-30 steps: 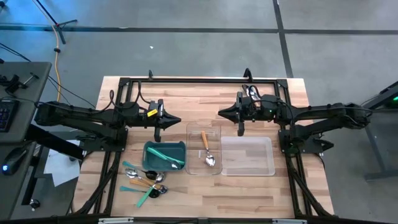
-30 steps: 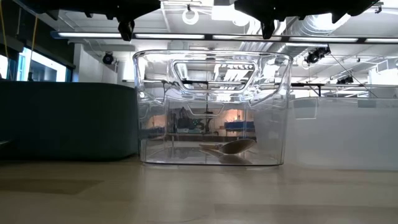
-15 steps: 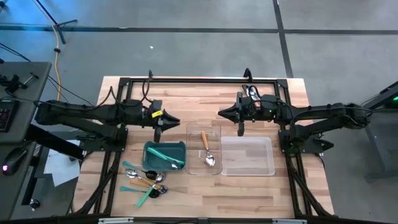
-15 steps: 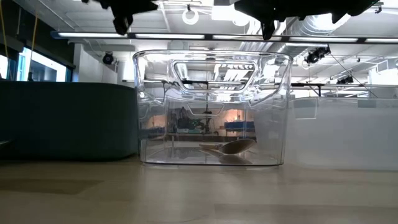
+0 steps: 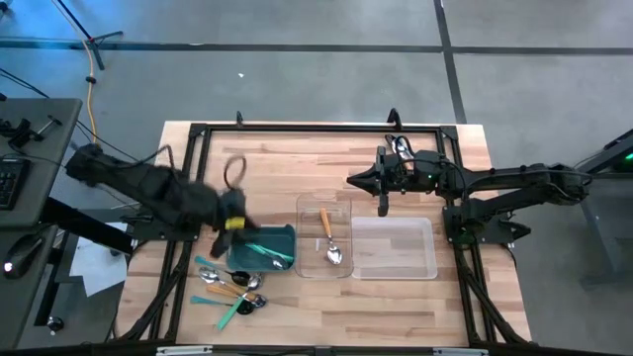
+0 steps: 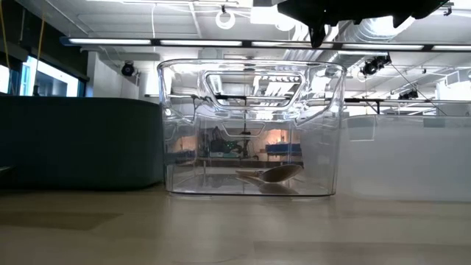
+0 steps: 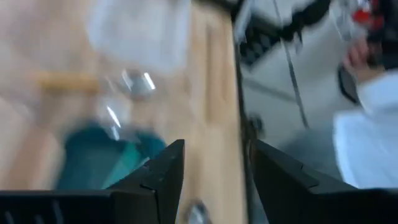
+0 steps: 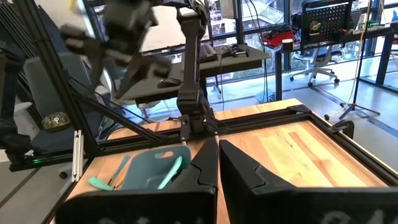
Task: Sort silverware by color (type)
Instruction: Put the light blue spoon into the blue bin
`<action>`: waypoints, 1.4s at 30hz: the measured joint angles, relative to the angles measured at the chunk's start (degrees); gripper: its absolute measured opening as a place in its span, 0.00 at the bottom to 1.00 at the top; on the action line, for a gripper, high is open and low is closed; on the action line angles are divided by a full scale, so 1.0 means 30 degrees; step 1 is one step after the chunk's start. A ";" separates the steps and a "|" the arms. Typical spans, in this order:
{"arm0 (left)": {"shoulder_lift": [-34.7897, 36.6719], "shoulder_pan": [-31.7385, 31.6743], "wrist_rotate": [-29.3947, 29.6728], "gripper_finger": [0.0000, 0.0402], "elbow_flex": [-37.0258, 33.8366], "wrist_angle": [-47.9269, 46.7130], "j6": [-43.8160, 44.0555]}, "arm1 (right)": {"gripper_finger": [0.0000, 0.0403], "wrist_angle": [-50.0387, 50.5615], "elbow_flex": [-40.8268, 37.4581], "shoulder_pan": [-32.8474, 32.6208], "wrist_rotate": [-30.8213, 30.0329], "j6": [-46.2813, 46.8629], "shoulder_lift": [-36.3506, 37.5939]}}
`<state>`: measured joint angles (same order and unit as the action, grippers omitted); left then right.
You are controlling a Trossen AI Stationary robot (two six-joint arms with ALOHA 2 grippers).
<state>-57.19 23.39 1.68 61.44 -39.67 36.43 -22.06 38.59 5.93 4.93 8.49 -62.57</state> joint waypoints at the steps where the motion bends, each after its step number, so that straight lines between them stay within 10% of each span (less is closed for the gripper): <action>1: -0.0300 0.0874 -0.0110 0.42 0.0018 -0.0366 0.1063 | 0.00 0.0028 0.0000 0.0000 0.0000 -0.0007 0.0000; 16: -0.6842 0.9137 -0.0956 0.42 0.0018 -0.4341 1.8354 | 0.00 0.0167 0.0007 0.0058 -0.0007 -0.0502 0.0007; 28: -1.1672 0.9452 -0.2704 0.42 0.0018 0.1403 1.9063 | 0.00 0.0805 0.0007 0.0058 -0.0012 -0.0706 0.0007; 42: -1.3039 0.9633 -0.3020 0.42 0.0018 -0.1744 2.1567 | 0.00 0.1377 0.0007 0.0058 -0.0009 -0.0789 0.0007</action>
<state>-96.31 52.29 -7.38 61.49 -44.91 101.13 -17.93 38.61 6.11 4.90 6.12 -62.54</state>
